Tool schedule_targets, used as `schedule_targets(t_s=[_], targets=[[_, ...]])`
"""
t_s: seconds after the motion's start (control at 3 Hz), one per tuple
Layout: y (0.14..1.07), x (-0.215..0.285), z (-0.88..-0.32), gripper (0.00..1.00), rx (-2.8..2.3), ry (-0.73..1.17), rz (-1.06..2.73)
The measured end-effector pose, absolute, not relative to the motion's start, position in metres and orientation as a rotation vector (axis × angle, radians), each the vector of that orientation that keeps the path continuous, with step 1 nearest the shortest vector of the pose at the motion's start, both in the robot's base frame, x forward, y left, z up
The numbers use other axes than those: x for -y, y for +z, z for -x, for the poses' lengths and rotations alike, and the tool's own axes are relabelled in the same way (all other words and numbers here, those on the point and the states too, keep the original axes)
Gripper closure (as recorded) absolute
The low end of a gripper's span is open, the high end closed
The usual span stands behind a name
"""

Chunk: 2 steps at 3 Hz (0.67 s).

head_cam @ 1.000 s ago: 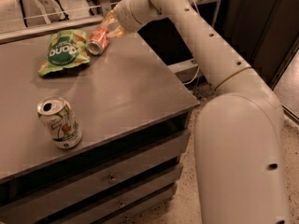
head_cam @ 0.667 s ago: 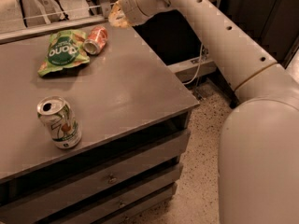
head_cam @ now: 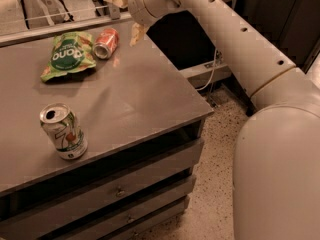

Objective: Move coke can near green rice chip bag

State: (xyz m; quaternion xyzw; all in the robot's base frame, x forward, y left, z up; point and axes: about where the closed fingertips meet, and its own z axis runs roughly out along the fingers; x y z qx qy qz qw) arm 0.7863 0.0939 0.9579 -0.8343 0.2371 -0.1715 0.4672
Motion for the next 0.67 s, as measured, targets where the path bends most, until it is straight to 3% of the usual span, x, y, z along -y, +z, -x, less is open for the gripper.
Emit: schedule_targets(t_s=[0.33, 0.67], targets=[[0.9552, -0.0968, -0.7862, 0.00, -0.580, -0.415, 2.050], [0.9551, -0.0969, -0.7862, 0.00, -0.580, -0.415, 2.050]])
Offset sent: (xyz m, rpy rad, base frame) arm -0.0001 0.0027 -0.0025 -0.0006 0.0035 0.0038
